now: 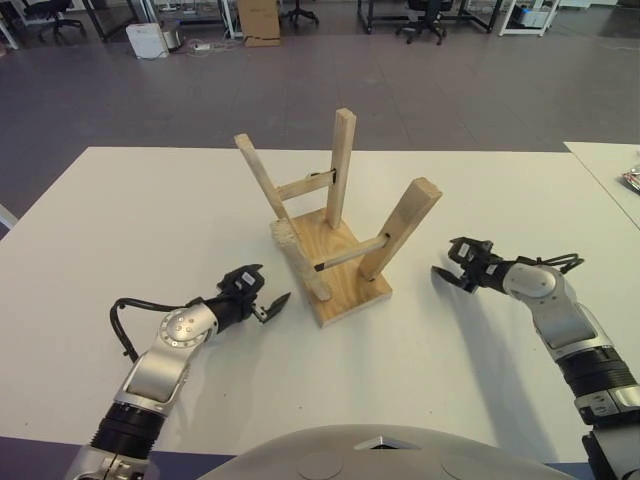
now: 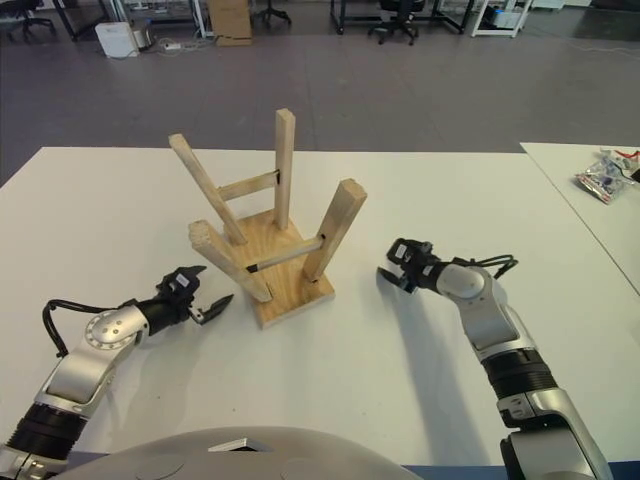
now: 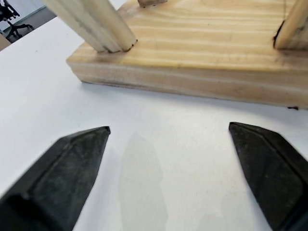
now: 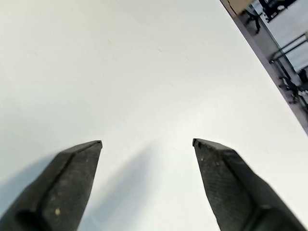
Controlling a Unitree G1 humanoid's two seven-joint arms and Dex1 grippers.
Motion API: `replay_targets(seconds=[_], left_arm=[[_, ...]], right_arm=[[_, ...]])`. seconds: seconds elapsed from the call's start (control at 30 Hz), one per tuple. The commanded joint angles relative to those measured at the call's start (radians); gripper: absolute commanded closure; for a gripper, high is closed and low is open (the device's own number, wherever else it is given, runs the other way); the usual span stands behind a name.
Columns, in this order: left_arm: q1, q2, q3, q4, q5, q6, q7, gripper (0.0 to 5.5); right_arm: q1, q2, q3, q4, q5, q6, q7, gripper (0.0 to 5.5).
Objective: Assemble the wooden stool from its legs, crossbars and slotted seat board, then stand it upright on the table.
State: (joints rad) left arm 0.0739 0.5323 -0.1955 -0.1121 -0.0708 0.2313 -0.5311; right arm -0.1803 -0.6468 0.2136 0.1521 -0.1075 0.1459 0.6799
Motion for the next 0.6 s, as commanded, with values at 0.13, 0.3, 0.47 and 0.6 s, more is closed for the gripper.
replay_targets(seconds=[0.13, 0.3, 0.47, 0.6], left_arm=[[-0.043, -0.018, -0.091, 0.048, 0.122, -0.014, 0.009, 0.94], [-0.053, -0.040, -0.088, 0.054, 0.123, -0.027, 0.002, 0.94], [-0.019, -0.048, -0.068, 0.024, 0.102, -0.018, -0.004, 0.94], [0.074, -0.038, -0.041, -0.054, 0.080, 0.003, -0.007, 0.94]], right_arm=[[0.042, 0.065, 0.210, -0.124, 0.041, -0.060, 0.231, 1.95], [0.089, 0.071, 0.204, -0.213, 0.091, -0.010, 0.253, 1.95], [0.061, 0.092, 0.140, -0.169, 0.081, -0.002, 0.174, 1.95], [0.033, 0.117, 0.115, -0.133, 0.068, -0.008, 0.127, 1.95]])
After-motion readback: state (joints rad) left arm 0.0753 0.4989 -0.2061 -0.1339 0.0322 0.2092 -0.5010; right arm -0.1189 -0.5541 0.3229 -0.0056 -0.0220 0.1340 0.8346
